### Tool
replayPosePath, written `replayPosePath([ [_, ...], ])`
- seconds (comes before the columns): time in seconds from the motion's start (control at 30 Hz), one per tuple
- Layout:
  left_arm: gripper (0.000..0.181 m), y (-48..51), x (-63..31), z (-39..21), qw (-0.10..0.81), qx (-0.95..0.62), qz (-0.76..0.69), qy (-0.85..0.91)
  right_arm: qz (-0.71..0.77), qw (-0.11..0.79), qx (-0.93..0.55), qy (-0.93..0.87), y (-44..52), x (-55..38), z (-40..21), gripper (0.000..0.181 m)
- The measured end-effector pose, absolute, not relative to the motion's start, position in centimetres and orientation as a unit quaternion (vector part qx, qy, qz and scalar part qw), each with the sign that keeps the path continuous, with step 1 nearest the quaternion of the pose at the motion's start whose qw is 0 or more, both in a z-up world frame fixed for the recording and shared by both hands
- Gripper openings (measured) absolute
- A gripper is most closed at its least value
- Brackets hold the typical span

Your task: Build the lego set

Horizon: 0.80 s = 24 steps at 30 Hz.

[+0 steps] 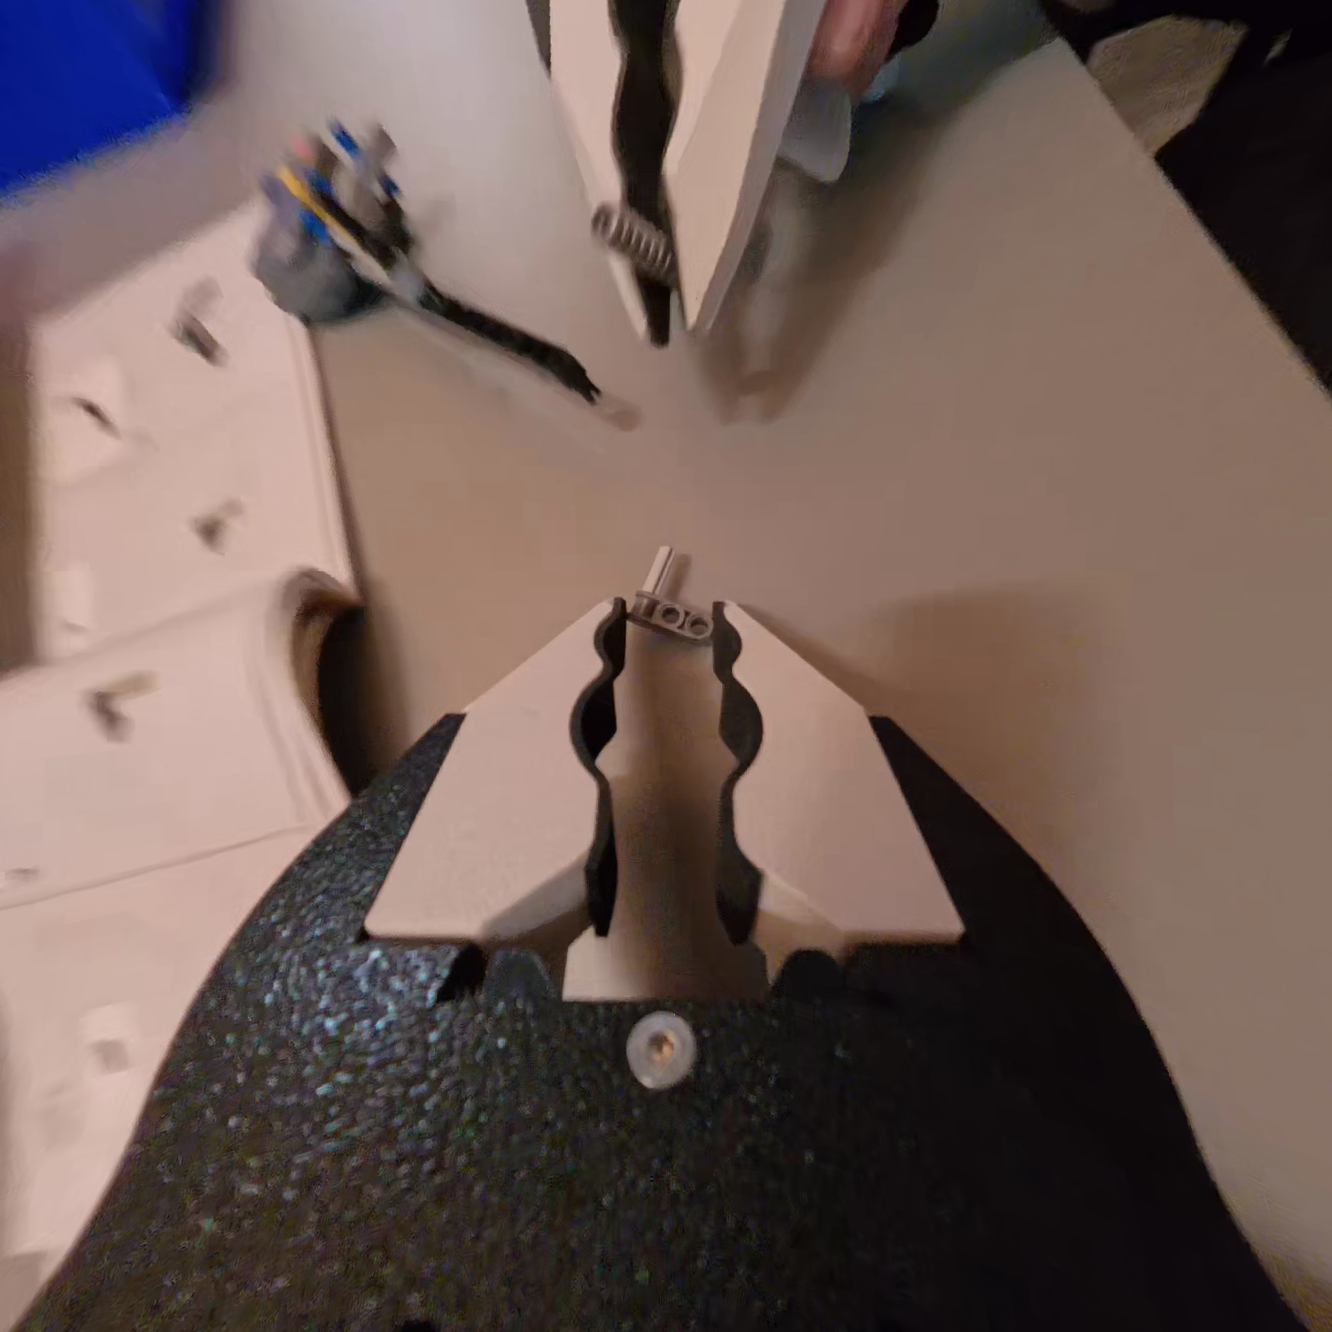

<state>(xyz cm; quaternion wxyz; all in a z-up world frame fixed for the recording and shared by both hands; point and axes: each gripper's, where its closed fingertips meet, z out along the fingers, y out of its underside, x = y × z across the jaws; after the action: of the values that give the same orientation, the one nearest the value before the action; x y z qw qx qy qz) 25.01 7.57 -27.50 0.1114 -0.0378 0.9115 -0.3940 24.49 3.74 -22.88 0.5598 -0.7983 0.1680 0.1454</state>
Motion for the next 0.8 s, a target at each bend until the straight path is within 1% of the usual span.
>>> replayPosePath([
  [0.03,0.021,7.4,25.6,-26.7,0.156,-0.017,-0.397,0.904,0.128,0.56,-0.8,0.175,3.7,24.9,-23.0,0.004],
  [0.17,0.021,5.9,26.9,-21.3,0.36,0.095,-0.372,0.851,0.03,0.551,-0.82,0.152,4.0,25.8,-23.2,0.004],
  [0.27,0.021,5.1,27.5,-19.7,0.449,0.145,-0.305,0.827,-0.098,0.508,-0.846,0.127,3.2,27.4,-24.1,0.005],
  [0.4,0.021,4.7,28.1,-20.3,0.488,0.141,-0.262,0.82,-0.241,0.485,-0.834,0.109,2.0,29.0,-23.3,0.004],
  [0.47,0.021,4.3,28.0,-20.2,0.512,0.139,-0.255,0.809,-0.325,0.445,-0.83,0.088,1.4,29.7,-23.6,0.004],
  [0.53,0.021,4.3,28.5,-19.9,0.554,0.134,-0.22,0.792,-0.403,0.397,-0.823,0.058,0.9,30.4,-23.9,0.004],
  [0.6,0.02,4.3,28.9,-19.8,0.594,0.139,-0.186,0.771,-0.445,0.363,-0.818,0.039,0.8,30.7,-24.3,0.004],
  [0.7,0.021,3.5,28.8,-20.9,0.599,0.146,-0.173,0.768,-0.491,0.339,-0.803,0.02,0.5,31.0,-24.1,0.004],
  [0.8,0.021,2.8,28.6,-21.2,0.604,0.153,-0.169,0.764,-0.501,0.342,-0.795,0.007,0.7,30.7,-23.9,0.004],
])
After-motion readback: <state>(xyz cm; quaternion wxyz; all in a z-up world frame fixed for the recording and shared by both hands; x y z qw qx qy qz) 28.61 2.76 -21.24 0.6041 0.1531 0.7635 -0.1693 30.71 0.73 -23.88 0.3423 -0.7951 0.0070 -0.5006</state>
